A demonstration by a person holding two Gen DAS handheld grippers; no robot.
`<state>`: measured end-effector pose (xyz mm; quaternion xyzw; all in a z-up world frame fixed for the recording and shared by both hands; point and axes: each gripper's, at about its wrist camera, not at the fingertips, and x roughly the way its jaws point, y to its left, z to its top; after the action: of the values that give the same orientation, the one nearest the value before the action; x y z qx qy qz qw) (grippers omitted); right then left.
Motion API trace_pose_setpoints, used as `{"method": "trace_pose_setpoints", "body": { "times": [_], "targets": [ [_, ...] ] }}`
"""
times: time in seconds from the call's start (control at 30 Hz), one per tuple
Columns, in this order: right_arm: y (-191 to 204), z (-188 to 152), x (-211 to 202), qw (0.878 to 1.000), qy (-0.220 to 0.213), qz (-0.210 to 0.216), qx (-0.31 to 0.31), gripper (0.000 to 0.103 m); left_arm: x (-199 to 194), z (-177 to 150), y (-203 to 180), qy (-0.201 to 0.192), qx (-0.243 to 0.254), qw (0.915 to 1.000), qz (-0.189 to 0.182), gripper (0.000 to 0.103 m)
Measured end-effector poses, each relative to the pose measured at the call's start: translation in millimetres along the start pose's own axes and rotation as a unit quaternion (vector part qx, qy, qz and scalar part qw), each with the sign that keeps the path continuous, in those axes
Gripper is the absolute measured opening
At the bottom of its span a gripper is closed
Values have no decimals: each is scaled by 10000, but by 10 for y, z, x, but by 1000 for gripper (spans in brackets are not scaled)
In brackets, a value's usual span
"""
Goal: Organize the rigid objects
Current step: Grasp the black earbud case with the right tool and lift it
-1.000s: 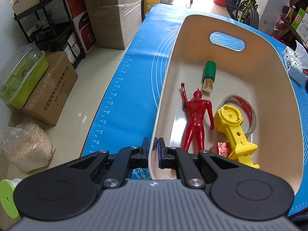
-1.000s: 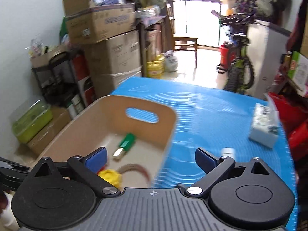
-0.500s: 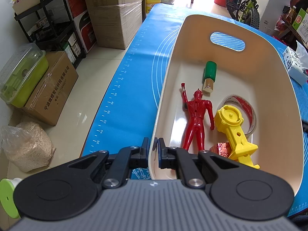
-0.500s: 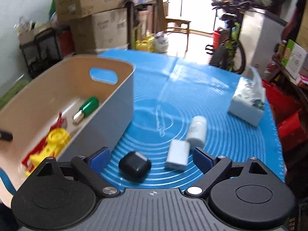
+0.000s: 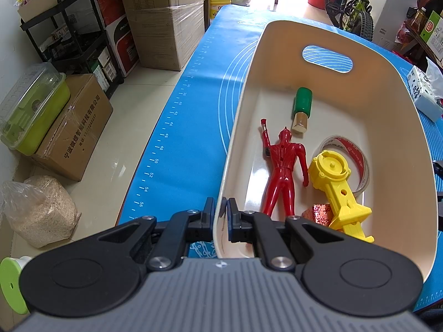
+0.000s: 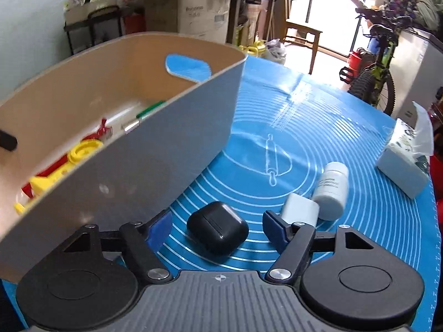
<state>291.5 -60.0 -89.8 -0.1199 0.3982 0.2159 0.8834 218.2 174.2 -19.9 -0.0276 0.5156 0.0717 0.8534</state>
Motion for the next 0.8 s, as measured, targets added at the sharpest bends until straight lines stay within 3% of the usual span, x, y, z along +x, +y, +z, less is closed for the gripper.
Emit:
{"method": "trace_pose_setpoints", "body": {
  "times": [0.37,0.47,0.8],
  "targets": [
    [-32,-83,225,9999,35,116,9,72,10,-3,-5,6,-1,10000,21,11],
    [-67,-86,221,9995,-6,250,170,59,7,3,-11,10,-1,10000,24,11],
    [-128,-77,162,9996,-53,8,266,59,4,3,-15,7,1,10000,23,11]
  ]
}}
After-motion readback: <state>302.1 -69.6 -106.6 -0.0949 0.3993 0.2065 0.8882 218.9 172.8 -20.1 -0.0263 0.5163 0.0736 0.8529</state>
